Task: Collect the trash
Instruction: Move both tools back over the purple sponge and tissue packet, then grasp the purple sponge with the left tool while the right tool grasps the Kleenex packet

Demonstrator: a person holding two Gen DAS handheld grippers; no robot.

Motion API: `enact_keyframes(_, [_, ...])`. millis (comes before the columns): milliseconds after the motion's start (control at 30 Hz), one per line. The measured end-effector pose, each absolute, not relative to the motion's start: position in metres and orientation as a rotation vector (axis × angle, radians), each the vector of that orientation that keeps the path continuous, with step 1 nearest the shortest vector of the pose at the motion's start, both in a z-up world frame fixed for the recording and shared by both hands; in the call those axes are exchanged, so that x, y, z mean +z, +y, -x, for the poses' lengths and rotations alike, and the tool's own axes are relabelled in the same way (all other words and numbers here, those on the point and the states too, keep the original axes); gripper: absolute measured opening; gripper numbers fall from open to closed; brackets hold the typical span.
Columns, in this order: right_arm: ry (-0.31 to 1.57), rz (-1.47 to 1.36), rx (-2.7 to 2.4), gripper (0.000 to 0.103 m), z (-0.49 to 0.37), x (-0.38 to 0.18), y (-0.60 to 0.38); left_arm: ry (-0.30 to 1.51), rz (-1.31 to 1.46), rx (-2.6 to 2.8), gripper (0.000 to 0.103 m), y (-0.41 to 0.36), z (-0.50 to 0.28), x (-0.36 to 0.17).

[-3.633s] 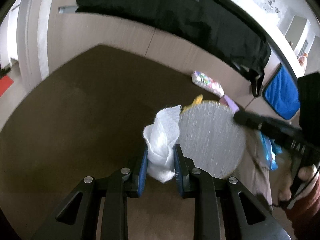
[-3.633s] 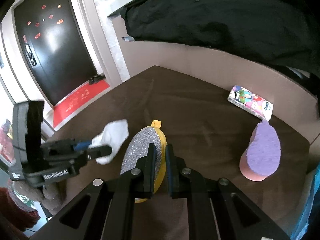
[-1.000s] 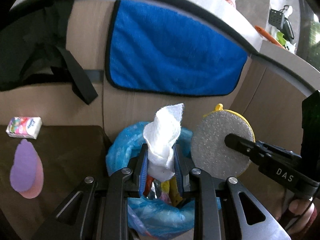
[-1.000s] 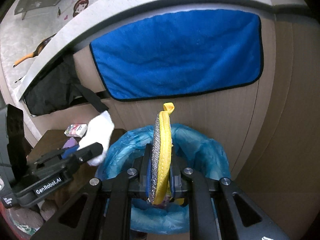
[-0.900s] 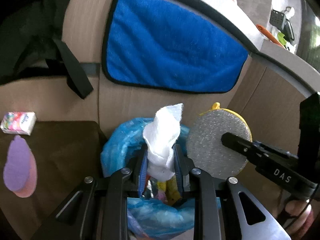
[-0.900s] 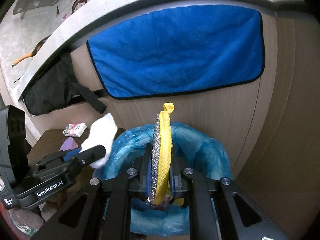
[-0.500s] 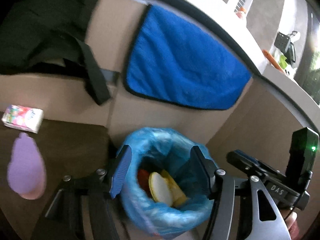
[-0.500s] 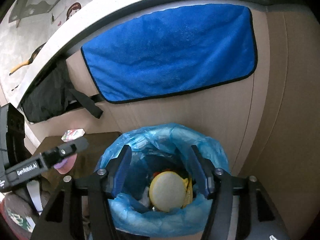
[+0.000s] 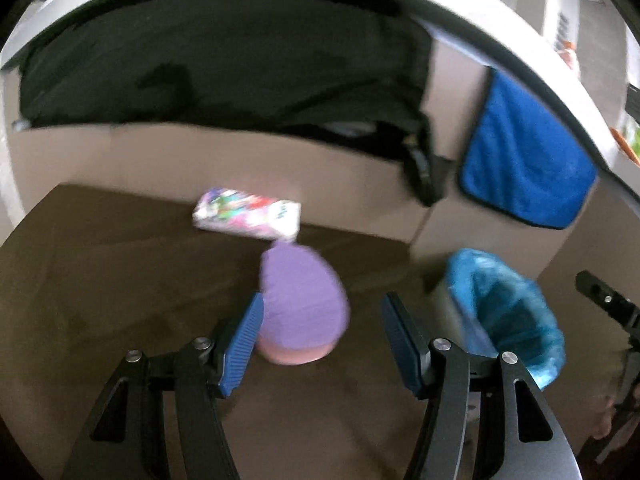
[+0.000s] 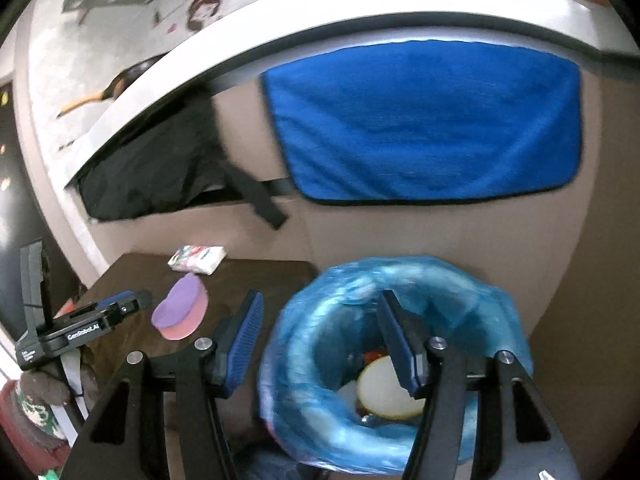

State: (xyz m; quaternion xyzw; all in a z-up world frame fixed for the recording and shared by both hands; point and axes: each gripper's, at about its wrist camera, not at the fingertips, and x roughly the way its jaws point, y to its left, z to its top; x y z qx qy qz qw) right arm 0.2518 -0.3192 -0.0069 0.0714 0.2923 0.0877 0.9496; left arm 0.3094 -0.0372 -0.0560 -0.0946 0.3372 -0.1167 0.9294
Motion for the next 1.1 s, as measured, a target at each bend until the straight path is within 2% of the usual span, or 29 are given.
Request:
enact_keyframes(267, [0.627,-0.113,0.235,0.057,-0.270,-0.014,-0.277,0.804,0.302,-0.258,0.062,-0.018,-0.332,-0.086])
enact_keyframes(500, [0.652,-0.108,0.232,0.057,-0.283,-0.019,-0.267,0.811,0.111,-0.195,0.062,-0.054,-0.356,-0.098])
enact_keyframes(733, [0.689,-0.093,0.230,0.057,-0.295,-0.027,-0.256,0.834,0.133,-0.216,0.064,-0.054,-0.366,-0.104])
enact_keyframes(833, [0.689,-0.073,0.236,0.057,-0.298,-0.026,-0.247,0.849,0.100,-0.235,0.069,-0.058,-0.371,-0.106])
enact_keyframes(1100, [0.696,-0.066,0.236,0.057,-0.305,-0.026,-0.239,0.876,0.138,-0.244,0.068,-0.052,-0.376,-0.109])
